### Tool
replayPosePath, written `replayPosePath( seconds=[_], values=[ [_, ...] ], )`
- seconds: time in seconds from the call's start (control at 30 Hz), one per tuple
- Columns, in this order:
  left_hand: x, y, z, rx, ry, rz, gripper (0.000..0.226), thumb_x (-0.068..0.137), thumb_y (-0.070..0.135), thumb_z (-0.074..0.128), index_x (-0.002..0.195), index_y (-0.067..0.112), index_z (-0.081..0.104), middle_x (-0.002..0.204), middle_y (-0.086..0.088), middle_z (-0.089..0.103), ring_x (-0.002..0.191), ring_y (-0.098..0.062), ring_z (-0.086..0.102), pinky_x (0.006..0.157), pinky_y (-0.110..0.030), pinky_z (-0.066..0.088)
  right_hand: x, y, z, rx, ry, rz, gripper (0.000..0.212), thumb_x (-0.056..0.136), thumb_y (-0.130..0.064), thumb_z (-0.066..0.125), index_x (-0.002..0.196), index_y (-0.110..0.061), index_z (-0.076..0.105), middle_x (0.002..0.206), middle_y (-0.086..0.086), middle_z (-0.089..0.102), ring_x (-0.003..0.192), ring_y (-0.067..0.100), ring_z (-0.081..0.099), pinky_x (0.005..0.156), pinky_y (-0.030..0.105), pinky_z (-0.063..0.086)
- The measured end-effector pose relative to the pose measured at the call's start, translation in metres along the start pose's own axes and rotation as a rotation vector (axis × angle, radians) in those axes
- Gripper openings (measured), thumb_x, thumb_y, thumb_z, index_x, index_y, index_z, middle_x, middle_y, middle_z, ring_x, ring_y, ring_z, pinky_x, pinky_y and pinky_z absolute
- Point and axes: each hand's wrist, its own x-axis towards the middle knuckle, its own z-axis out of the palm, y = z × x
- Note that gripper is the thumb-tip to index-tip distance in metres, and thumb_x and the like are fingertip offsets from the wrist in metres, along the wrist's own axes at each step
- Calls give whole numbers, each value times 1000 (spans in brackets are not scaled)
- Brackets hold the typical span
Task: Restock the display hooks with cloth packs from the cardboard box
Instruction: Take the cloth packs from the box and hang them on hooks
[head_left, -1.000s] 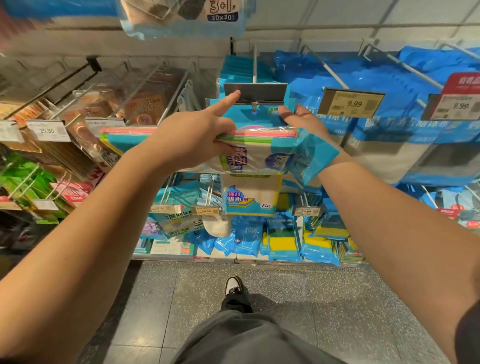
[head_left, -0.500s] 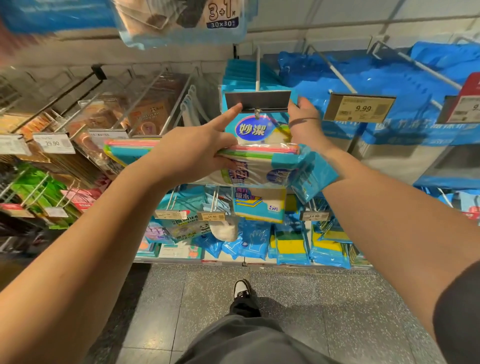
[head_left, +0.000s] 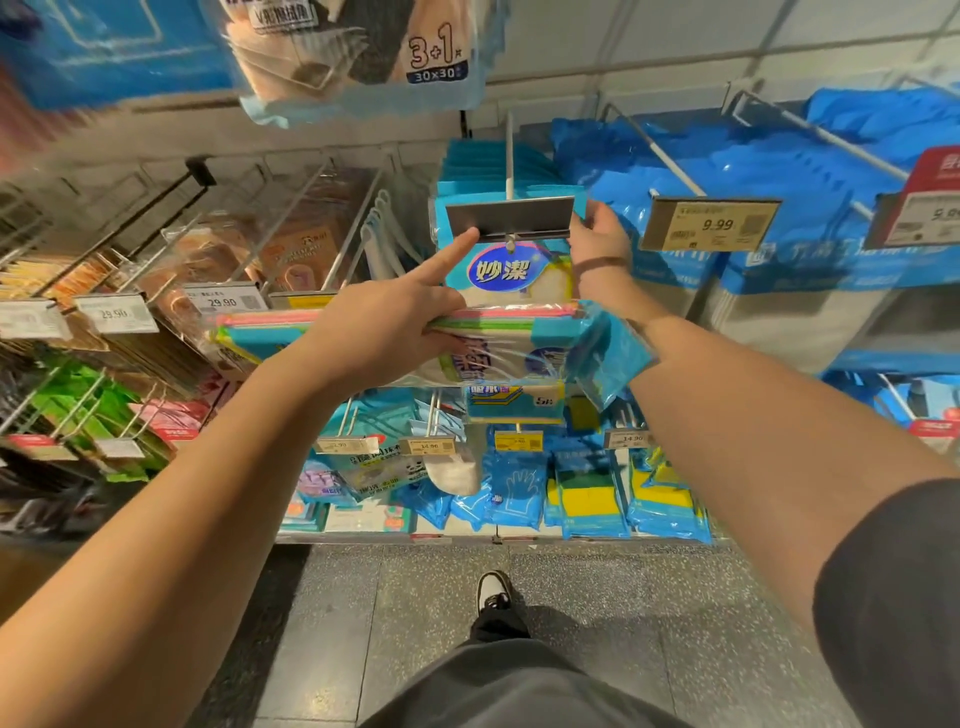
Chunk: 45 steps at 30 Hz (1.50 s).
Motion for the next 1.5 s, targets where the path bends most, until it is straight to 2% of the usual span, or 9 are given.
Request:
replayPosePath(
  seconds=[0.1, 0.2, 0.3, 0.43, 0.67, 0.77, 0.93, 1.2, 1.5],
  values=[
    [0, -1, 6, -61, 39, 0, 25, 94, 39, 65, 114, 25, 68, 164, 29, -4, 90, -27, 69, 72, -44, 55, -29, 4, -29, 105, -67, -26, 33, 99, -18, 59, 124, 2, 55, 108, 3, 59, 91, 4, 57, 78, 4, 44],
    [0, 0, 13, -157, 78, -19, 22, 92, 36, 69, 108, 21, 68, 164, 28, 0, 88, -26, 68, 73, -43, 54, -54, 33, -70, 319, -139, 154, 46, 77, -43, 80, 109, -15, 64, 108, 5, 66, 98, 21, 63, 96, 36, 51],
    [-1, 0, 19, -265, 128, -15, 18, 90, 33, 73, 103, 22, 67, 164, 27, 6, 89, -25, 66, 74, -45, 53, -84, 61, -100, 419, -167, 272, 24, 86, -11, 63, 110, -10, 64, 107, 12, 68, 92, 23, 68, 86, 42, 53],
    [-1, -5, 27, -416, 141, 10, 13, 88, 33, 75, 92, 33, 63, 160, 35, 8, 103, -17, 65, 81, -44, 54, -125, 81, -119, 433, -245, 292, 44, 88, 27, 40, 103, -11, 58, 102, 4, 66, 98, 15, 64, 98, 32, 47],
    [1, -7, 37, -629, 168, 88, 15, 82, 37, 74, 96, 33, 68, 152, 41, 10, 118, 16, 51, 96, -42, 52, -124, 43, -121, 749, -192, 229, 42, 87, -25, 58, 126, -9, 57, 132, 12, 62, 122, 25, 59, 104, 41, 47],
    [2, -4, 44, -641, 179, 94, 31, 81, 38, 75, 105, 20, 70, 158, 30, 6, 130, 17, 39, 104, -43, 49, -120, 27, -123, 797, -102, 200, 20, 93, -19, 57, 109, -9, 63, 106, 7, 73, 101, 22, 68, 96, 41, 53],
    [5, 0, 48, -568, 305, 76, 87, 76, 66, 70, 144, 18, 46, 157, 18, 18, 147, -21, 26, 117, -39, 27, -111, 9, -122, 579, -62, 69, 10, 95, -8, 59, 90, -11, 68, 79, -1, 75, 77, 15, 71, 73, 31, 59],
    [4, 10, 53, -683, 472, -23, 64, 90, 39, 61, 148, 20, 42, 145, 23, 36, 141, -16, 35, 117, -48, 35, -91, 11, -88, 70, -217, -24, 19, 87, -15, 73, 79, -32, 76, 81, -16, 75, 85, 4, 69, 89, 27, 55],
    [4, 11, 52, -674, 478, -36, 63, 89, 42, 60, 147, 22, 43, 146, 26, 36, 142, -13, 34, 117, -47, 32, -60, 1, -41, 228, -230, 120, 13, 88, -19, 71, 101, -16, 73, 100, 4, 76, 96, 19, 72, 91, 41, 57]
  ],
)
